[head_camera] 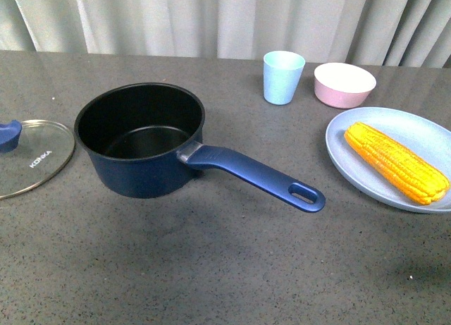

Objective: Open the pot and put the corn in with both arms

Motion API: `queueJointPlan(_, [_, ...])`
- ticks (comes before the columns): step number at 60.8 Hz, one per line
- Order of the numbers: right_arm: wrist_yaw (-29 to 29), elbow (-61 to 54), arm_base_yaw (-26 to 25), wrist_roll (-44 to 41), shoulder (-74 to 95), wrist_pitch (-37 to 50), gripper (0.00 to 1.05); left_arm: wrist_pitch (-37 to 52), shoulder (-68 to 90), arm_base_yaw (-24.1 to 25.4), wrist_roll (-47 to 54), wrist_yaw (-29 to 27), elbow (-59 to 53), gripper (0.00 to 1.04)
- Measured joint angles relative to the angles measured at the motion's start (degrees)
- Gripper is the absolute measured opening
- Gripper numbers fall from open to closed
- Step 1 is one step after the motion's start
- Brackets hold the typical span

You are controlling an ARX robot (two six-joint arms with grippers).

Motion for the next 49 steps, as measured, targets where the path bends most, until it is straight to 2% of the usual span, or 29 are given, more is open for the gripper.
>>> queueJointPlan(35, [0.0,0.0,0.0,0.0,0.0,0.0,0.96,-10.5,-10.6,0.0,0.0,0.0,0.0,0.02])
queueJointPlan(41, [0.0,0.0,0.0,0.0,0.0,0.0,0.96,-19.8,-18.2,0.0,0.0,0.0,0.0,0.02])
queueJointPlan(49, [0.0,0.0,0.0,0.0,0.0,0.0,0.96,-20.7,-19.8,0.0,0.0,0.0,0.0,0.02])
